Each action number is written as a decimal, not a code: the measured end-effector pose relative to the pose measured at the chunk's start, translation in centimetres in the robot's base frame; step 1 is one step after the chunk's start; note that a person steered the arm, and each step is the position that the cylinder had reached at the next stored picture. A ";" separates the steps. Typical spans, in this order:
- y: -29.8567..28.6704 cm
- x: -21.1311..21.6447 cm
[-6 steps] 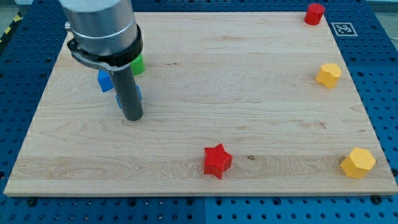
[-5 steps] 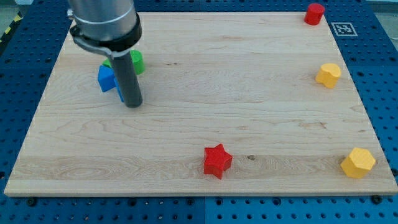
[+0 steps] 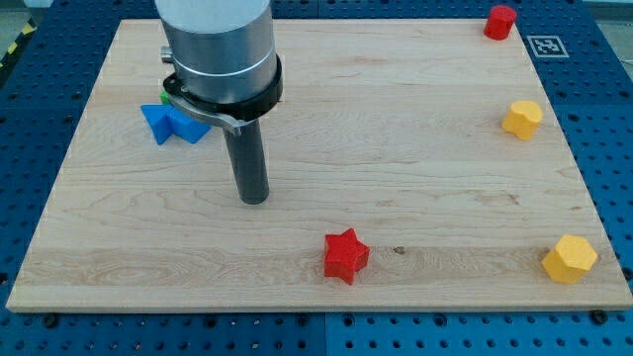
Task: Move the yellow hexagon close to the yellow heart
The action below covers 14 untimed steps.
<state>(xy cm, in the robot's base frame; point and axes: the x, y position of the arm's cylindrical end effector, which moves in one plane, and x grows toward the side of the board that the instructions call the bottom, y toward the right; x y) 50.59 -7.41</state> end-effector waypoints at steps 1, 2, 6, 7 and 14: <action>0.3 -0.3; 3.3 -2.4; 29.0 -1.9; 34.4 -0.7; 36.1 11.2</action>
<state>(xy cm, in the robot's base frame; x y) 61.84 28.66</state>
